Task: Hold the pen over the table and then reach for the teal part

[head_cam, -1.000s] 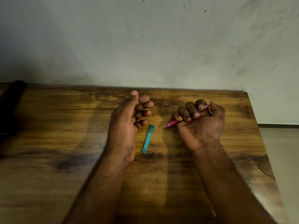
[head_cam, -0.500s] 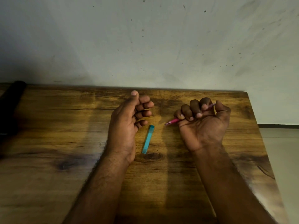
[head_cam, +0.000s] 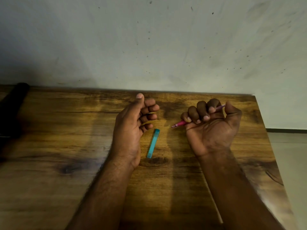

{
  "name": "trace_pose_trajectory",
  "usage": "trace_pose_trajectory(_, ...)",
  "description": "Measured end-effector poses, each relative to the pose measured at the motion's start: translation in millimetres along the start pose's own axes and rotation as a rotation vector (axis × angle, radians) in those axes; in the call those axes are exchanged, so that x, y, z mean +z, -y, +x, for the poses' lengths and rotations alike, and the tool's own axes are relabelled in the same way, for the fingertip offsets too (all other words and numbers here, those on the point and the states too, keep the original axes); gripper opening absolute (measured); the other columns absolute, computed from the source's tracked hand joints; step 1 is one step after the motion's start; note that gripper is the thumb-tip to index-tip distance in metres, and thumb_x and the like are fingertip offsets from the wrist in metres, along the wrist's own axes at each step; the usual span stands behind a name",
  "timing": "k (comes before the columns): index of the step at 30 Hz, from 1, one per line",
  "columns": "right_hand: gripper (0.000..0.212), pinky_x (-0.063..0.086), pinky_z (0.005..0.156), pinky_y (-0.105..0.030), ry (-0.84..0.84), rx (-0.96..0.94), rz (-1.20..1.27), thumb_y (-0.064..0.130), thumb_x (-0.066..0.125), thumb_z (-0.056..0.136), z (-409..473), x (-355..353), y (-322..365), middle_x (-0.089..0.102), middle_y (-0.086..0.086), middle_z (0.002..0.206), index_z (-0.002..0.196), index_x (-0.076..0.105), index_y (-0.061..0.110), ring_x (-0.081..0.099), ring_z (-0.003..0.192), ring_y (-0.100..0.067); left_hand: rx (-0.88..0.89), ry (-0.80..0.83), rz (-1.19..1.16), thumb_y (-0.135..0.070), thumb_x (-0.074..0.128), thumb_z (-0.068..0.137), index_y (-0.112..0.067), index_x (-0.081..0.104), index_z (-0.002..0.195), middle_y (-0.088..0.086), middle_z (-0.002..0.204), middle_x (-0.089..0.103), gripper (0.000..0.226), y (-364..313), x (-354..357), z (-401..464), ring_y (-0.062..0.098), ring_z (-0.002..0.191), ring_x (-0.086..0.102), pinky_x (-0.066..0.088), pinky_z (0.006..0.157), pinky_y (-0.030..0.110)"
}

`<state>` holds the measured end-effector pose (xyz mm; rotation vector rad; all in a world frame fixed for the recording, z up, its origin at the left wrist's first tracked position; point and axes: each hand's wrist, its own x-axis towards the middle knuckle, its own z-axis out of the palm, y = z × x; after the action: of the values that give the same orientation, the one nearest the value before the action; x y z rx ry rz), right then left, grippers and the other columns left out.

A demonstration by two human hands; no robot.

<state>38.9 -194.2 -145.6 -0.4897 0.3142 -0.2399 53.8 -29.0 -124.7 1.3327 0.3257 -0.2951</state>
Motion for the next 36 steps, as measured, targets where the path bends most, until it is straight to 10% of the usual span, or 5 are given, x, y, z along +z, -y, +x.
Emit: trace_pose_trajectory(36, 0.034, 0.026, 0.056, -0.035, 0.160, -0.200, -0.558, 0.029, 0.027, 0.093, -10, 20, 2, 0.040, 0.002, 0.057, 0.068, 0.042, 0.012, 0.028, 0.056, -0.021, -0.004, -0.004, -0.003, -0.055, 0.050, 0.097, -0.021, 0.076, 0.107, 0.002, 0.105, 0.080, 0.044, 1, -1, 0, 0.015, 0.091, 0.071, 0.052, 0.078, 0.034)
